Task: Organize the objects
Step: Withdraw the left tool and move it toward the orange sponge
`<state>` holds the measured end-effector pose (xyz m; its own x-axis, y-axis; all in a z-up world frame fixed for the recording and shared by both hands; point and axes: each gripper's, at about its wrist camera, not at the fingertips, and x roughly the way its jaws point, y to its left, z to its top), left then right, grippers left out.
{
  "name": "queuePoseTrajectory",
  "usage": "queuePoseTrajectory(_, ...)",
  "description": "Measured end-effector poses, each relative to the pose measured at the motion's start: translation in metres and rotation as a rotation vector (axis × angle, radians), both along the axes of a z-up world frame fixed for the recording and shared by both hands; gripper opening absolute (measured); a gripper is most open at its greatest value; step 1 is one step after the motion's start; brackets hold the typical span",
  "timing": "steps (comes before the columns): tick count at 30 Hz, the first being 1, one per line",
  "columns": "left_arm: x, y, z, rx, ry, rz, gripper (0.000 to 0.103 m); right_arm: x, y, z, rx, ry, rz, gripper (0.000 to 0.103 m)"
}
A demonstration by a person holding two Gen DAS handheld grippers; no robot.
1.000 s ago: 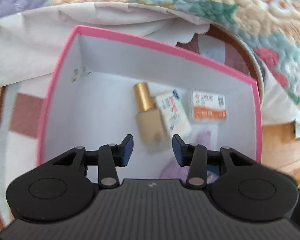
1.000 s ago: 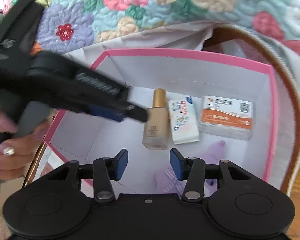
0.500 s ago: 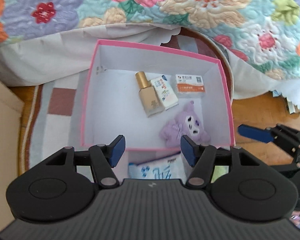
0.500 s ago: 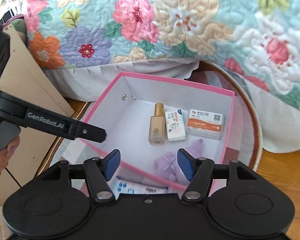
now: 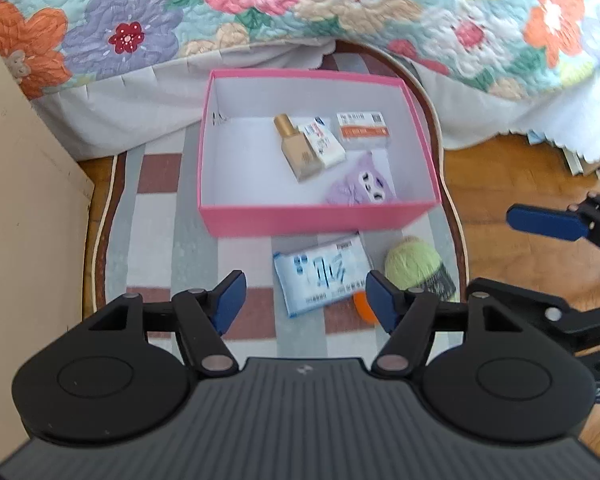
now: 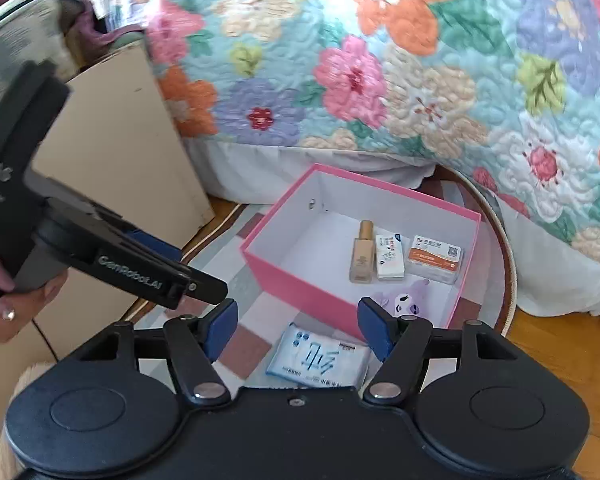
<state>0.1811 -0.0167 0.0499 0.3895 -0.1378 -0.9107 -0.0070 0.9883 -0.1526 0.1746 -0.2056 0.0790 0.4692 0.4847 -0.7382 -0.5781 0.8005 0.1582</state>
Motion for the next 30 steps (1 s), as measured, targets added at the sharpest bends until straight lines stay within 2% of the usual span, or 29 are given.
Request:
queuePoseTrajectory(9, -0.053, -0.019, 0.003, 0.025, -0.024, -0.052, 0.071, -0.060, -0.021, 0.005, -0.012, -0.035, 0.057, 0.073)
queuePoseTrajectory(11, -0.062, -0.023, 0.002, 0.028, -0.042, -0.064, 0.073, -0.071, -0.025, 0.000, -0.007, -0.043, 0.067, 0.075)
queuePoseTrajectory(12, -0.067, -0.025, 0.000, 0.026, -0.050, -0.069, 0.074, -0.077, -0.027, -0.003, -0.002, -0.054, 0.068, 0.080)
queuePoseTrajectory(16, -0.078, -0.028, -0.016, 0.013, -0.036, -0.072, 0.074, -0.098, -0.033, -0.021, 0.007, -0.128, 0.074, 0.089)
queuePoseTrajectory(21, -0.084, -0.030, -0.045, -0.005, -0.004, -0.083, 0.074, -0.117, -0.035, -0.057, 0.029, -0.162, 0.073, 0.090)
queuePoseTrajectory(23, -0.086, -0.032, -0.055, 0.008, -0.005, -0.103, 0.074, -0.122, -0.032, -0.072, 0.004, -0.165, 0.071, 0.090)
queuePoseTrajectory(25, -0.085, -0.035, -0.065, 0.027, -0.011, -0.117, 0.078, -0.126, -0.027, -0.086, -0.023, -0.181, 0.077, 0.090)
queuePoseTrajectory(27, -0.083, -0.037, -0.074, 0.040, -0.022, -0.130, 0.089, -0.130, -0.022, -0.098, -0.048, -0.203, 0.083, 0.090)
queuePoseTrajectory(30, -0.080, -0.042, -0.087, 0.049, -0.036, -0.151, 0.096, -0.131, -0.014, -0.116, -0.088, -0.220, 0.089, 0.090)
